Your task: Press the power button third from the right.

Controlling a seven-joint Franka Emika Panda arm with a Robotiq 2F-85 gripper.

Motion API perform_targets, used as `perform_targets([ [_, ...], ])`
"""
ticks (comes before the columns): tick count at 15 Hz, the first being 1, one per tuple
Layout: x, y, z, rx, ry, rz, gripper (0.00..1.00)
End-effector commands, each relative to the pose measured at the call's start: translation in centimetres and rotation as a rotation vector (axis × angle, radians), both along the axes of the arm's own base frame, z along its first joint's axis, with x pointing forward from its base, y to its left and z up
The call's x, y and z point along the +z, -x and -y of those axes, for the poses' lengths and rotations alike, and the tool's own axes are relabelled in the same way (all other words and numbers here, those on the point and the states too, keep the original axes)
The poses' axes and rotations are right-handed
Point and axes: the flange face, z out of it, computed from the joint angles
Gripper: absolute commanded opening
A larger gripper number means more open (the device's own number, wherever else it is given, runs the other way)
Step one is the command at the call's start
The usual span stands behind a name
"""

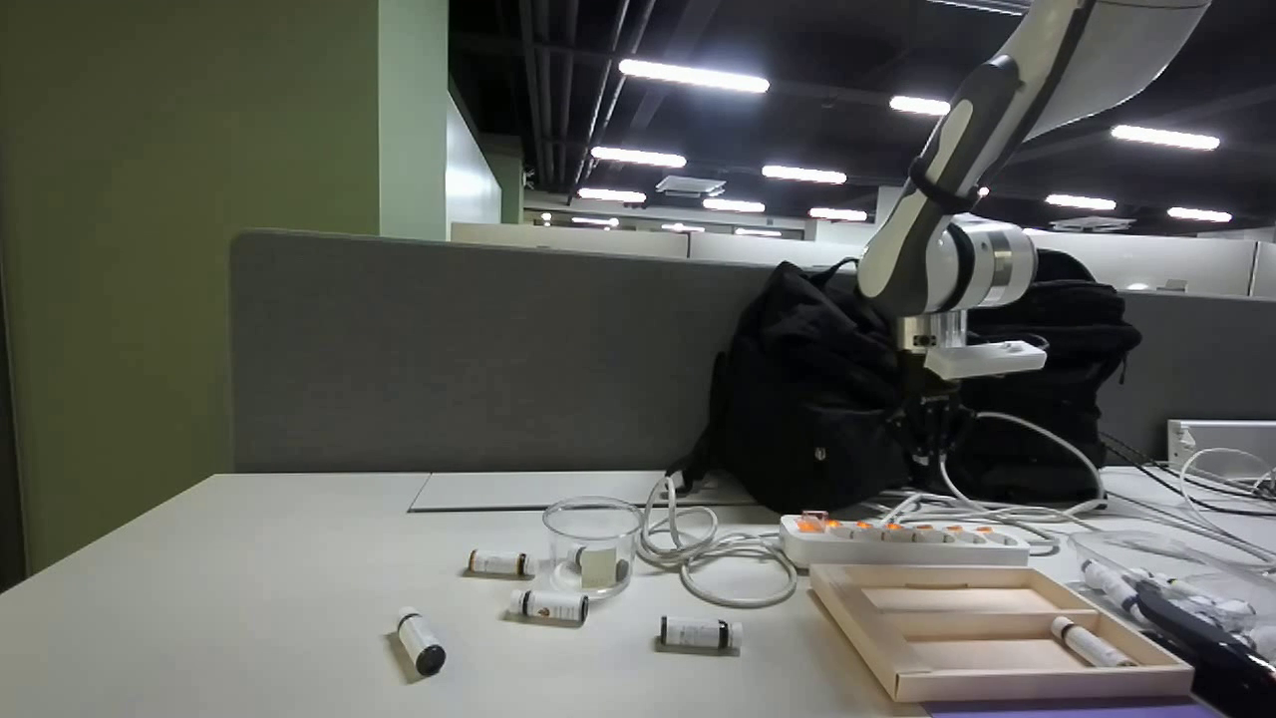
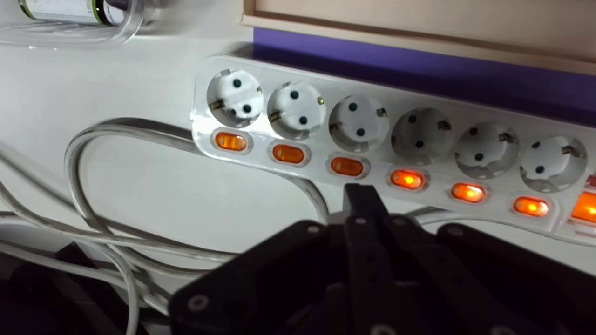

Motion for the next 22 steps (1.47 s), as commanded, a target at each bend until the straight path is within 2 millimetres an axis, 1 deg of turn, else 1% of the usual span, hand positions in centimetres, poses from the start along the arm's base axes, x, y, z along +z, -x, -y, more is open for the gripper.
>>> perform_targets([
  [1, -1.1, -0.5, 0.7, -0.013, 0.010, -0.004, 0.00],
  [14, -4.8, -1.1, 0.7, 0.010, 0.043, 0.037, 0.00],
  [18, -5.7, -1.0, 0.3, 0.016, 0.048, 0.034, 0.00],
  [22, -6.6, -0.7, 0.6, 0.015, 0.055, 0.024, 0.00],
])
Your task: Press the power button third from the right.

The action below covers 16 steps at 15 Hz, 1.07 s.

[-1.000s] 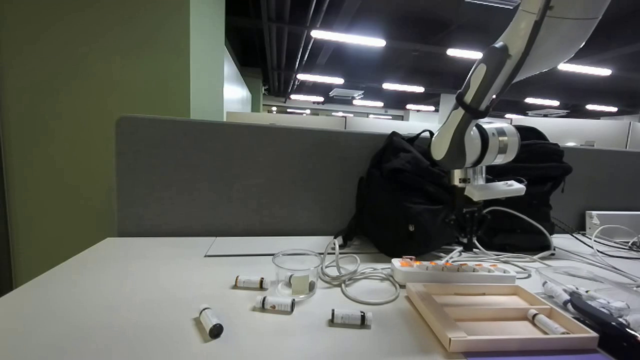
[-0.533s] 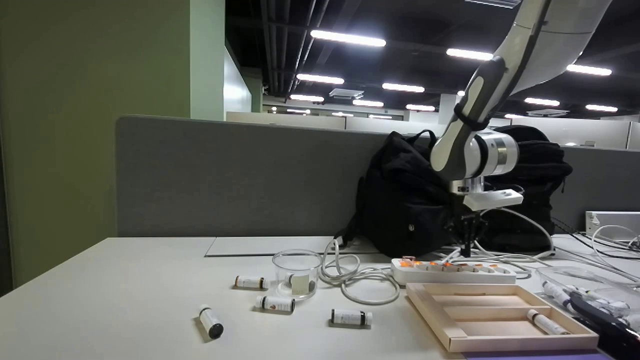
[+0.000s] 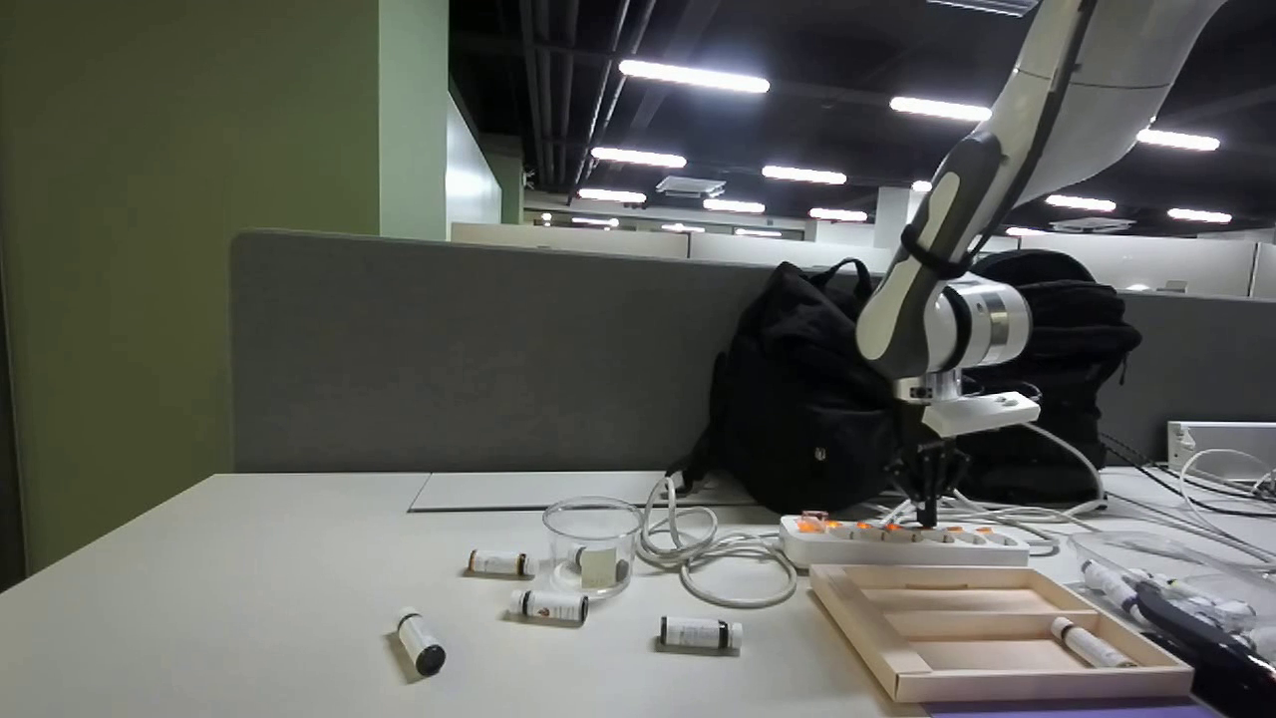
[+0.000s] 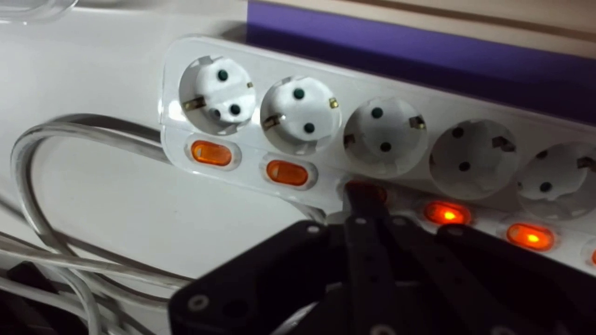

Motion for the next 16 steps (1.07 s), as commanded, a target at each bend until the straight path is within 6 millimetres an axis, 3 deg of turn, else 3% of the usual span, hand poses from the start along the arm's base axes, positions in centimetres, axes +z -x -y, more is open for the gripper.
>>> perform_targets([
  [1, -0.6, -0.4, 0.6, -0.023, 0.027, 0.003, 0.00],
  [11, -2.0, -0.5, 1.9, -0.166, -0.101, -0.115, 0.00],
  [16, -2.7, -0.6, 3.6, -0.261, -0.126, -0.144, 0.00],
])
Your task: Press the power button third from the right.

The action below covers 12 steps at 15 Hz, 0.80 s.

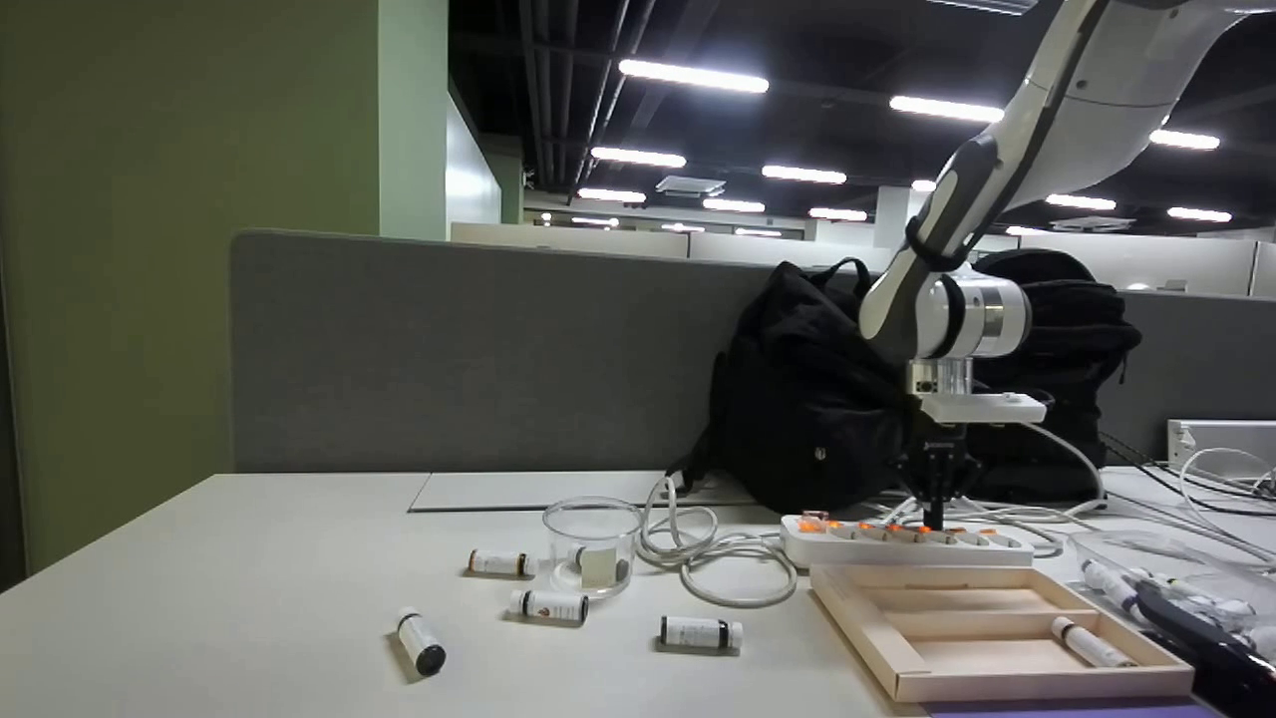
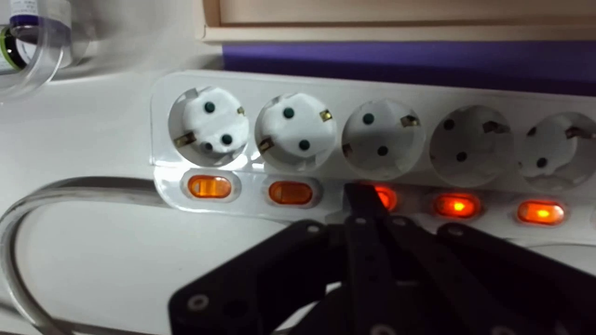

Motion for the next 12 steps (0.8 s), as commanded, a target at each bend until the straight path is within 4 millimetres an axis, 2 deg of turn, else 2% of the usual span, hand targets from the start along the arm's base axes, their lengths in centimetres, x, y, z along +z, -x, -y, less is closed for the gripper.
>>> perform_targets([
  [1, -2.6, 0.5, 1.1, -0.091, -0.011, -0.059, 0.00],
  [7, -2.3, 0.2, 1.6, -0.164, -0.060, -0.095, 0.00],
  [9, -0.2, -0.6, 2.2, -0.191, -0.089, -0.071, 0.00],
  [12, 4.8, -1.9, 3.5, -0.219, -0.078, -0.028, 0.00],
])
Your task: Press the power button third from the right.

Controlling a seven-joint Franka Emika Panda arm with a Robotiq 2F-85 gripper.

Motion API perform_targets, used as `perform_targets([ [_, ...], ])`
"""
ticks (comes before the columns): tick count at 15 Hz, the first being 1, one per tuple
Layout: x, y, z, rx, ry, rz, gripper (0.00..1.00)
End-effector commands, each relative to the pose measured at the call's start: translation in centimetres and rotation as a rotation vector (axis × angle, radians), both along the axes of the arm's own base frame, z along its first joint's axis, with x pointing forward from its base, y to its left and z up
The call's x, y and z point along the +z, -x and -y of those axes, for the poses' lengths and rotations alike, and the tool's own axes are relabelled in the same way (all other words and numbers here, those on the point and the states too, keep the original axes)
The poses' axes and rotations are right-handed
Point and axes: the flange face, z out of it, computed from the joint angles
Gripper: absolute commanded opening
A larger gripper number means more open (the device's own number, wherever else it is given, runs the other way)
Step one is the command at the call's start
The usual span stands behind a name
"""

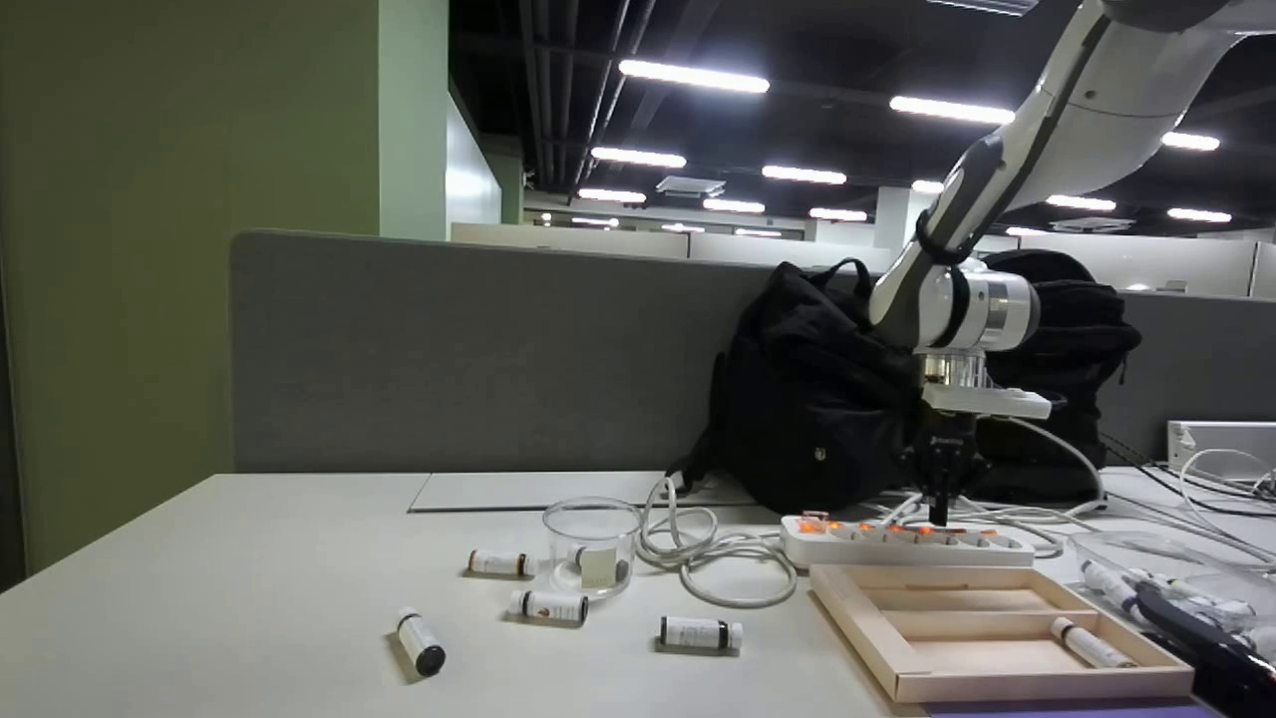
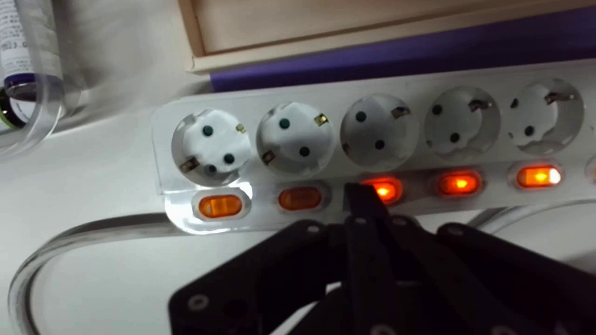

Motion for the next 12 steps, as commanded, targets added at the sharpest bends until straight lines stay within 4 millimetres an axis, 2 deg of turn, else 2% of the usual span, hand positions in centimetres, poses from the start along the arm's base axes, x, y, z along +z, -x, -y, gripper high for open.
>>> perform_targets([
  [1, 5.9, -1.7, 1.7, -0.062, 0.008, 0.029, 0.00],
  [4, 11.0, -2.7, 2.6, -0.058, 0.013, 0.059, 0.00],
  [5, 12.4, -2.6, 2.6, -0.034, 0.003, 0.045, 0.26],
  [6, 13.5, -2.5, 2.6, -0.018, -0.002, 0.027, 0.26],
  [7, 14.4, -2.4, 2.5, -0.011, 0.005, 0.007, 0.31],
  [8, 12.7, -2.6, 2.5, -0.016, 0.001, 0.035, 0.40],
  [9, 13.6, -2.6, 2.5, -0.014, 0.000, 0.036, 0.21],
  [11, 13.3, -2.6, 2.4, -0.013, -0.001, 0.035, 0.35],
  [12, 12.8, -2.6, 2.4, -0.013, -0.001, 0.031, 0.39],
])
